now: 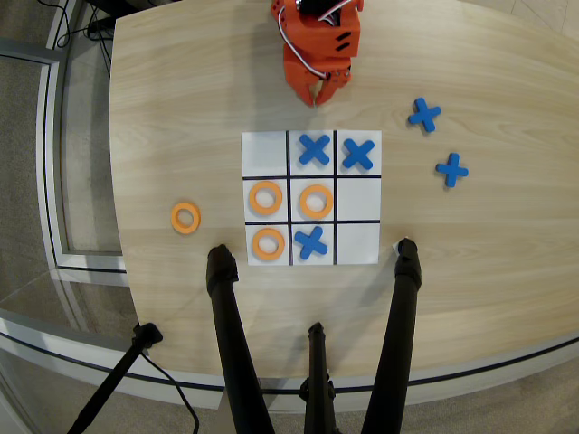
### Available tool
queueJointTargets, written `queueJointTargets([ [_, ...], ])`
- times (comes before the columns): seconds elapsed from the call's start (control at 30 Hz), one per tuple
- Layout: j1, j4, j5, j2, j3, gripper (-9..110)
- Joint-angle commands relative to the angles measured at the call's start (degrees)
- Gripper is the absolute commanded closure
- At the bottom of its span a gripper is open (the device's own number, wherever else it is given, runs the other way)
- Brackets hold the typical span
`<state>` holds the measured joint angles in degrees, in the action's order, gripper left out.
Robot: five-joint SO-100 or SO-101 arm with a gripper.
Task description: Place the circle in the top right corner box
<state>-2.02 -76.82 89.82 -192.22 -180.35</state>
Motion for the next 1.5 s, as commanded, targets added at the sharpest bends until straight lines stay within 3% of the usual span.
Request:
queueJointTargets([
  [0.0,6.2,-0.2,1.7,-0.2,-3.2,101],
  [0.1,25.7,-0.4,1.7,-0.3,-3.3,101],
  [0.27,76.5,-0.5,1.1,-2.4,-3.3,101],
  [0.37,89.9,-0.5,1.1,-2.4,-3.3,101],
  [1.47,91.4,-0.5,1.0,-2.2,-3.3,101],
])
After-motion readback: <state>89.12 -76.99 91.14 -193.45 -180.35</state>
